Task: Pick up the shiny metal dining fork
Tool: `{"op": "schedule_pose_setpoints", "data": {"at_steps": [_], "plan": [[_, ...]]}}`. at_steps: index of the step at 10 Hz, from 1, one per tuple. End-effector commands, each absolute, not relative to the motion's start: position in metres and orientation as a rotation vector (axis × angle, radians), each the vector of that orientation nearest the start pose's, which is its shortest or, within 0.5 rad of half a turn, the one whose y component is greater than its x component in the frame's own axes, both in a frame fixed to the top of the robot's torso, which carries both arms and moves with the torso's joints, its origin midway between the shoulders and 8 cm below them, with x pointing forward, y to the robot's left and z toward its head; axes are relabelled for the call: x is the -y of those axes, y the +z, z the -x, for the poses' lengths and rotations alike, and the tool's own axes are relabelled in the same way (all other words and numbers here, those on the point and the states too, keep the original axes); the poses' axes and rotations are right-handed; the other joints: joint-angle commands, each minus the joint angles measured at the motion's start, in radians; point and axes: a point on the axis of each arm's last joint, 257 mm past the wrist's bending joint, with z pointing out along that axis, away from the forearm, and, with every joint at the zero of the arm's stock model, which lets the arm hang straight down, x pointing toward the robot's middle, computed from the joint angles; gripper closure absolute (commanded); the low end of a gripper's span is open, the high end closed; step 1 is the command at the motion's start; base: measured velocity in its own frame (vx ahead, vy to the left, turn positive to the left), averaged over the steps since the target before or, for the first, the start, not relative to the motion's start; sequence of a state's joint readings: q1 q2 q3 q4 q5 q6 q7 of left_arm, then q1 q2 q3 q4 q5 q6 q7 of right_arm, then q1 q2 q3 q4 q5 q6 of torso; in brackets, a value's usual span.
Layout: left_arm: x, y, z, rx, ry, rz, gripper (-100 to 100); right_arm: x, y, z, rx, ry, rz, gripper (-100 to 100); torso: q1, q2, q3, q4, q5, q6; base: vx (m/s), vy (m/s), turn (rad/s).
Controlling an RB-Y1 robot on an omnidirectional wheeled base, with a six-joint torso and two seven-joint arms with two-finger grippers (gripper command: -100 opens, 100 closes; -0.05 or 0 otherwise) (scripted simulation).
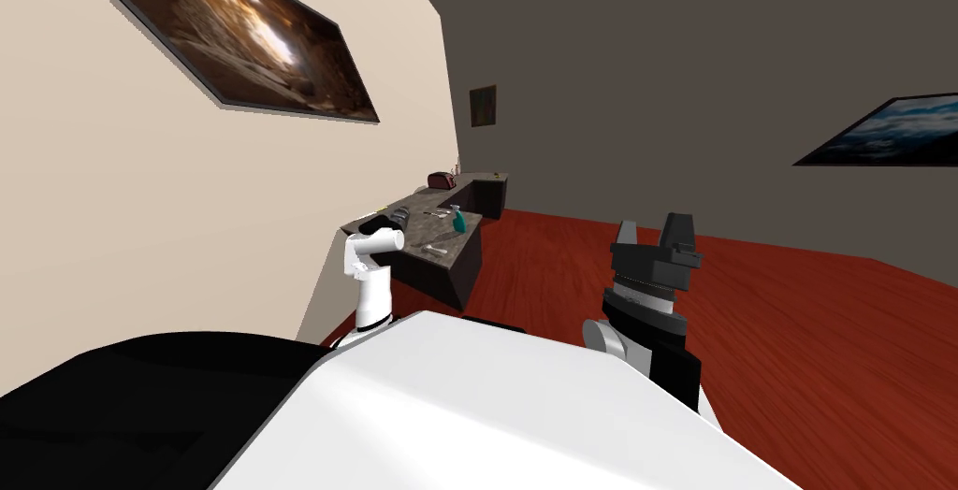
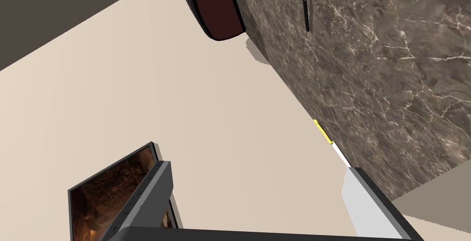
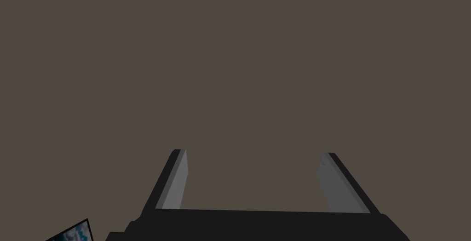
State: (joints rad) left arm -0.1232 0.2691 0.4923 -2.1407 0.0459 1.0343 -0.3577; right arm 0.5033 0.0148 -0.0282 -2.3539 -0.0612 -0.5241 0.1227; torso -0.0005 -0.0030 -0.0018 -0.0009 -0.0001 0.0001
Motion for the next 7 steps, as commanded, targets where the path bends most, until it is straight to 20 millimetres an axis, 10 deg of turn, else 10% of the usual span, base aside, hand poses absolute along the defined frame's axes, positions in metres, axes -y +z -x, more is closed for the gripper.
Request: {"op": "schedule_pose_setpoints", "data": {"at_steps": [1,7], "plan": [[-0.493,-0.089,-0.467,-1.336,-0.387,1.312,-100,0.293,0.061,-0.32,-0.524,1.216,-0.583,0,0.0,0.0,0.0,0.0,0.0,0.0,0.048,-0.013,-0.03],[-0.498,-0.137,-0.448,-1.463,-0.322,1.445,-100,0.293,0.061,-0.32,-0.524,1.216,-0.583,0,0.0,0.0,0.0,0.0,0.0,0.0,0.039,-0.009,-0.03]]}}
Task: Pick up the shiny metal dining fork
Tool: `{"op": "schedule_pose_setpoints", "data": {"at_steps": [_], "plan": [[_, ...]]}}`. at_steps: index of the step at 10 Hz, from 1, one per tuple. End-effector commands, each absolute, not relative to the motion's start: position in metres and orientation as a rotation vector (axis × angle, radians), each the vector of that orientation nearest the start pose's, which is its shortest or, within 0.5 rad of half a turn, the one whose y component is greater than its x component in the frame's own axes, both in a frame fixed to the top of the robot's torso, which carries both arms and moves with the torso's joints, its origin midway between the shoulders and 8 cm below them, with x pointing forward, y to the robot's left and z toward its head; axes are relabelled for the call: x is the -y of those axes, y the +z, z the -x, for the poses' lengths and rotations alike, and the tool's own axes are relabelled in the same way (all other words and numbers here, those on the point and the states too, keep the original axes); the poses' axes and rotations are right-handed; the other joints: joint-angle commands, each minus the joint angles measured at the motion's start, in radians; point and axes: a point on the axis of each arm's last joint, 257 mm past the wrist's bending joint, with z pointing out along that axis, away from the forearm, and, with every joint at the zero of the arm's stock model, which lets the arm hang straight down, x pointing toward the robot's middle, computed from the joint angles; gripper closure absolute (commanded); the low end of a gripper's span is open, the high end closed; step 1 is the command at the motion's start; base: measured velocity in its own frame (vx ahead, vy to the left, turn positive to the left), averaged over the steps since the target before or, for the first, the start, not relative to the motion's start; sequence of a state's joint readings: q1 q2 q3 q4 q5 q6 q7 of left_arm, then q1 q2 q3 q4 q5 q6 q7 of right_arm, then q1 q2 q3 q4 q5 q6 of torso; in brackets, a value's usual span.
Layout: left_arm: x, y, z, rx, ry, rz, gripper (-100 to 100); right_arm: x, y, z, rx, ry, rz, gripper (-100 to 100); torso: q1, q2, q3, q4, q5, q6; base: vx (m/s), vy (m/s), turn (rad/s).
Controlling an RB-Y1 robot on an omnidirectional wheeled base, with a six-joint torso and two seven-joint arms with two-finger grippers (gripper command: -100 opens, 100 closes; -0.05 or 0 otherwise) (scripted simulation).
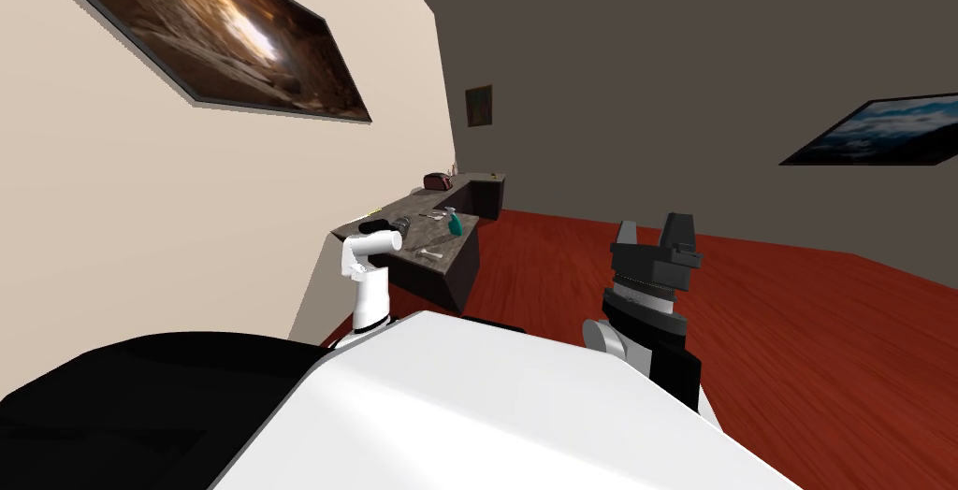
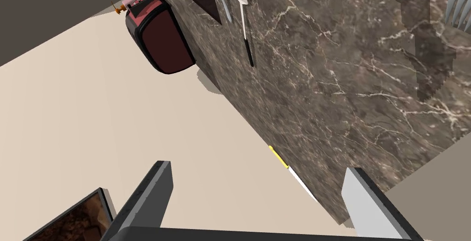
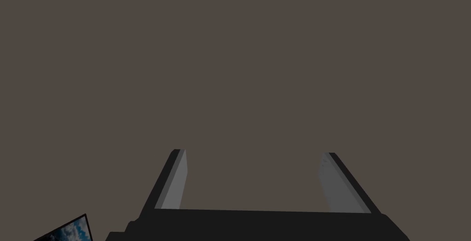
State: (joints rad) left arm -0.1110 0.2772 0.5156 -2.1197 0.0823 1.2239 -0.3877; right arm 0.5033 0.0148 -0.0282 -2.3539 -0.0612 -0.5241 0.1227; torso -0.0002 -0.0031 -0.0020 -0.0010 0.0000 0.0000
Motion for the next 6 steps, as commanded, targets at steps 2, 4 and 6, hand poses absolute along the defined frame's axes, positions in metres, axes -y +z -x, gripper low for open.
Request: {"op": "schedule_pose_setpoints", "data": {"at_steps": [2,4,6], "plan": [[-0.499,-0.154,-0.44,-1.51,-0.298,1.486,-100,0.293,0.061,-0.32,-0.524,1.216,-0.583,0,0.0,0.001,0.001,0.0,0.0,0.0,0.035,-0.004,-0.036],[-0.5,-0.174,-0.429,-1.565,-0.269,1.535,-100,0.293,0.061,-0.32,-0.524,1.215,-0.583,0,0.0,0.0,0.0,0.0,0.0,0.0,0.06,-0.008,-0.051],[-0.498,-0.183,-0.422,-1.593,-0.253,1.567,-100,0.293,0.061,-0.32,-0.524,1.215,-0.583,0,0.0,-0.001,-0.001,0.0,0.0,0.0,0.044,-0.001,-0.023]]}}
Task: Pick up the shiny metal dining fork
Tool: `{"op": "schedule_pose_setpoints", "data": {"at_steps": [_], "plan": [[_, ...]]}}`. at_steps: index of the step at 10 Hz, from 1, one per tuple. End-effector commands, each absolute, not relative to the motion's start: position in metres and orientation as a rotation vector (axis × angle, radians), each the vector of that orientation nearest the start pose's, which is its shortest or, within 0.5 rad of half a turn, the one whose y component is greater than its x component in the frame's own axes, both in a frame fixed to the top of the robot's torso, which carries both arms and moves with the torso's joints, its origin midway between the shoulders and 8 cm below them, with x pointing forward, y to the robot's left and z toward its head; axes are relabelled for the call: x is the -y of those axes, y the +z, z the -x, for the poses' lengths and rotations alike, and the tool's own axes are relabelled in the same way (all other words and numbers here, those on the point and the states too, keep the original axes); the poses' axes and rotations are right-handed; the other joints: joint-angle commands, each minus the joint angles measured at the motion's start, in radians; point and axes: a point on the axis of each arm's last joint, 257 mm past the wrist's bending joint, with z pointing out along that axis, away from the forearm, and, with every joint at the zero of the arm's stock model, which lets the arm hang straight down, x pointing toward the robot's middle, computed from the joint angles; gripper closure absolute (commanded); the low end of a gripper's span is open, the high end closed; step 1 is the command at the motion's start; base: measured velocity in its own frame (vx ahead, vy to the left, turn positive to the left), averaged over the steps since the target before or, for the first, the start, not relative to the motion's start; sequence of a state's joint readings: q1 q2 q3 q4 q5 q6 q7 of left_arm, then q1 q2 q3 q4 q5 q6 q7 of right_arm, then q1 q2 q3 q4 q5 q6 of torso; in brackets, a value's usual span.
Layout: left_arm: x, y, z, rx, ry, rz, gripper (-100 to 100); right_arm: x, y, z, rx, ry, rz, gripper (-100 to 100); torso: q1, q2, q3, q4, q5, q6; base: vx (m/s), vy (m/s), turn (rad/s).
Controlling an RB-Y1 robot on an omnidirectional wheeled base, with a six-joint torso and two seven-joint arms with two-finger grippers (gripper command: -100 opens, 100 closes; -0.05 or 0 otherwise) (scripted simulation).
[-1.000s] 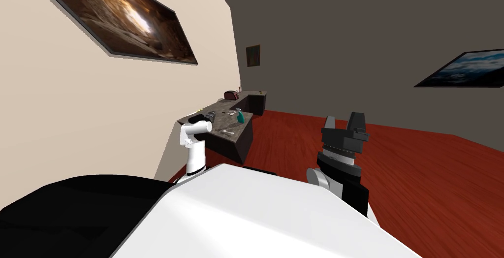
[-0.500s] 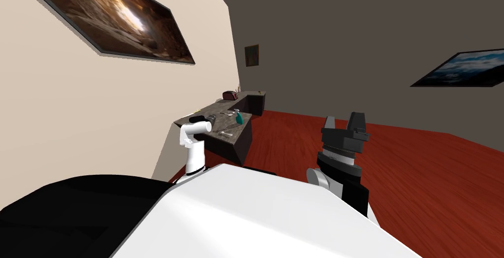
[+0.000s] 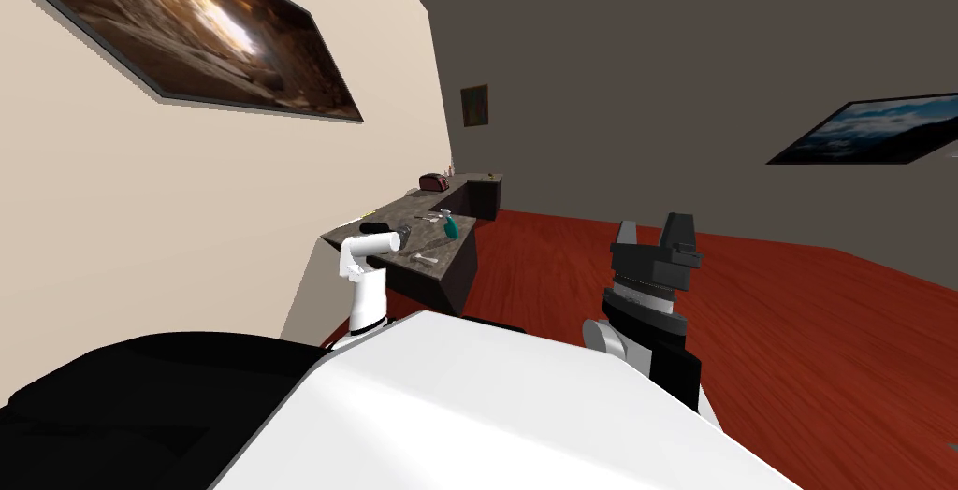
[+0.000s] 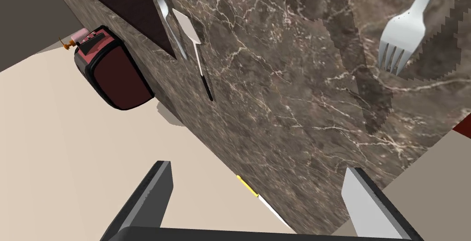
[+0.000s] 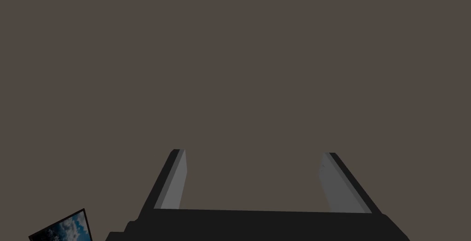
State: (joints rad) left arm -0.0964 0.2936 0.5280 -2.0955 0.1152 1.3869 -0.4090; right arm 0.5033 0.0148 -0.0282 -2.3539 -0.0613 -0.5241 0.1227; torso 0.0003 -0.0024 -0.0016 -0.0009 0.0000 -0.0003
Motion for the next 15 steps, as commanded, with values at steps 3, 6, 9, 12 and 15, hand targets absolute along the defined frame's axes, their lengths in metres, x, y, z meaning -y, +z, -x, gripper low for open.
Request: {"op": "schedule_pose_setpoints", "data": {"at_steps": [3,6,9,12,15], "plan": [[-0.498,-0.217,-0.398,-1.694,-0.196,1.646,-100,0.293,0.061,-0.32,-0.524,1.215,-0.583,0,0.0,0.0,0.0,0.0,0.0,0.0,0.054,0.001,-0.065],[-0.496,-0.238,-0.379,-1.764,-0.154,1.707,-100,0.293,0.061,-0.32,-0.524,1.215,-0.583,0,0.001,-0.002,-0.001,0.0,0.0,0.0,0.061,0.011,-0.061],[-0.493,-0.255,-0.361,-1.826,-0.115,1.757,-100,0.293,0.061,-0.32,-0.524,1.216,-0.583,0,0.0,0.0,0.0,0.0,0.0,0.0,0.035,0.0,-0.037],[-0.489,-0.283,-0.328,-1.927,-0.05,1.834,-100,0.293,0.061,-0.32,-0.524,1.215,-0.583,0,0.0,-0.001,0.0,0.0,0.0,0.0,0.055,0.009,-0.07],[-0.483,-0.305,-0.298,-2.013,0.008,1.9,-100,0.293,0.061,-0.32,-0.525,1.215,-0.583,0,0.002,-0.002,-0.001,0.0,0.0,0.0,0.068,0.025,-0.071]]}}
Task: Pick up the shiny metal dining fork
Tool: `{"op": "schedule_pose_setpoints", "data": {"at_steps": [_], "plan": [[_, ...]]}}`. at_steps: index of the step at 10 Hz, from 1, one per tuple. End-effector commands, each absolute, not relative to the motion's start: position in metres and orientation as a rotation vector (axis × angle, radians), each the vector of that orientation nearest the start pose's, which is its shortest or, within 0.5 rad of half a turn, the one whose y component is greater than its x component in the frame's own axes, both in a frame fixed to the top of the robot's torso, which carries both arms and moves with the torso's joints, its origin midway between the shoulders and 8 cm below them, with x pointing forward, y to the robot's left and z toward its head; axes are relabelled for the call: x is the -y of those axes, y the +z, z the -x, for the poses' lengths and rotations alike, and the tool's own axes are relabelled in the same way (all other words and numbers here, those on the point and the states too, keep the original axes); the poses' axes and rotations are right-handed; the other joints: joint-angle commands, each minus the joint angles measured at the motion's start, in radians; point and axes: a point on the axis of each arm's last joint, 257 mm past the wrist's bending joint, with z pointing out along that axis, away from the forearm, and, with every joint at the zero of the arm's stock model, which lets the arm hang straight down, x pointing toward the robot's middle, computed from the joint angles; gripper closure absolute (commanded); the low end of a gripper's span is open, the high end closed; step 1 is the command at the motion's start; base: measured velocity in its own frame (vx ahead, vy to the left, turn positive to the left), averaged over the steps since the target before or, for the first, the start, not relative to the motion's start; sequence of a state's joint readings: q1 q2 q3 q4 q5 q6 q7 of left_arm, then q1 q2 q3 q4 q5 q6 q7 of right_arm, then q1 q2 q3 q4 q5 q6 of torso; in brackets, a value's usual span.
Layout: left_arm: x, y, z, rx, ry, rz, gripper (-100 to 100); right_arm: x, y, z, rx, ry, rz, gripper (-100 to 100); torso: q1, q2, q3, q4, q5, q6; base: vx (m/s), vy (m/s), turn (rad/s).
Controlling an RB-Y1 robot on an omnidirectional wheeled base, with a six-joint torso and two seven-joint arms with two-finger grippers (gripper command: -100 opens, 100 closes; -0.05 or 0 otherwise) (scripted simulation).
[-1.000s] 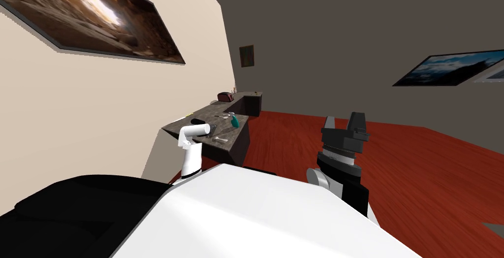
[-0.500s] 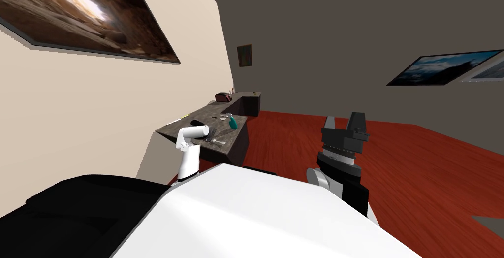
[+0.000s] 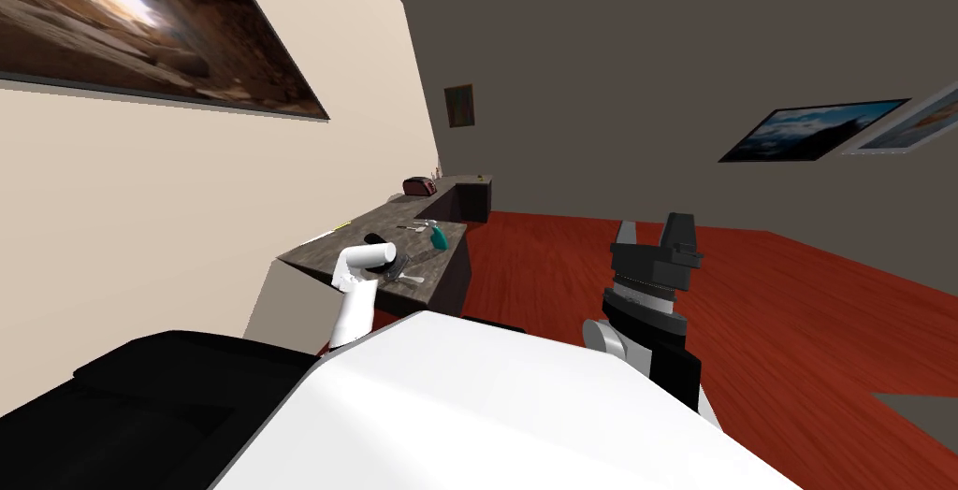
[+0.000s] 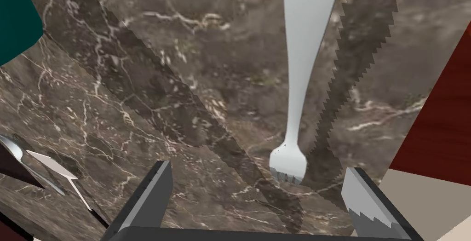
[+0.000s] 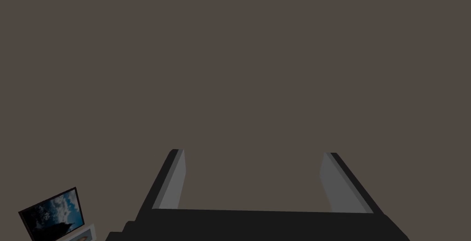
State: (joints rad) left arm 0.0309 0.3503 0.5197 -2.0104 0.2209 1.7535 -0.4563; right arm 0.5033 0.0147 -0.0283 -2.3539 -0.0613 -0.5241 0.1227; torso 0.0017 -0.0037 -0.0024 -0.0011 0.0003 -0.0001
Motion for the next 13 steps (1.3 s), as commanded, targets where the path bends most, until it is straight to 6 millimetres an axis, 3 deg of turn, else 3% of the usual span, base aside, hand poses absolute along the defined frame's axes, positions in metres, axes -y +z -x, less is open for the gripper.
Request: {"op": "schedule_pose_setpoints", "data": {"at_steps": [1,2,5,6,7,8,11,12,13], "plan": [[-0.481,-0.313,-0.285,-2.048,0.032,1.927,-100,0.293,0.061,-0.32,-0.524,1.215,-0.583,0,0.0,0.0,0.0,0.0,0.0,0.0,0.061,0.02,-0.098],[-0.481,-0.313,-0.284,-2.049,0.033,1.928,-100,0.293,0.061,-0.32,-0.524,1.215,-0.583,0,0.0,0.0,0.0,0.0,0.0,0.0,0.041,0.014,-0.028],[-0.474,-0.329,-0.256,-2.121,0.085,1.987,-100,0.293,0.061,-0.32,-0.524,1.215,-0.583,0,-0.001,0.001,0.001,0.0,0.0,0.0,0.038,0.015,-0.056],[-0.477,-0.325,-0.262,-2.107,0.074,1.974,-100,0.293,0.061,-0.32,-0.524,1.215,-0.583,0,-0.001,0.001,0.001,0.0,0.0,0.0,0.018,0.009,-0.007],[-0.477,-0.325,-0.26,-2.111,0.077,1.978,0,0.293,0.061,-0.32,-0.524,1.215,-0.583,0,-0.001,0.002,0.001,0.001,0.0,0.0,0.0,0.0,0.0],[-0.478,-0.332,-0.263,-2.109,0.076,1.98,-100,0.293,0.061,-0.32,-0.524,1.215,-0.583,0,-0.002,0.003,0.002,0.001,0.0,0.0,-0.006,0.006,-0.012],[-0.479,-0.346,-0.268,-2.105,0.076,1.983,-100,0.293,0.061,-0.32,-0.524,1.216,-0.583,0,-0.001,0.005,0.003,0.001,0.0,0.0,-0.015,0.013,-0.014],[-0.479,-0.342,-0.266,-2.107,0.077,1.983,-100,0.293,0.061,-0.32,-0.524,1.216,-0.583,0,-0.001,0.005,0.003,0.001,0.0,0.0,-0.007,0.005,-0.003],[-0.479,-0.342,-0.266,-2.105,0.076,1.982,100,0.293,0.061,-0.32,-0.524,1.215,-0.583,0,-0.002,0.005,0.003,0.001,0.0,0.0,0.0,0.0,0.0]]}}
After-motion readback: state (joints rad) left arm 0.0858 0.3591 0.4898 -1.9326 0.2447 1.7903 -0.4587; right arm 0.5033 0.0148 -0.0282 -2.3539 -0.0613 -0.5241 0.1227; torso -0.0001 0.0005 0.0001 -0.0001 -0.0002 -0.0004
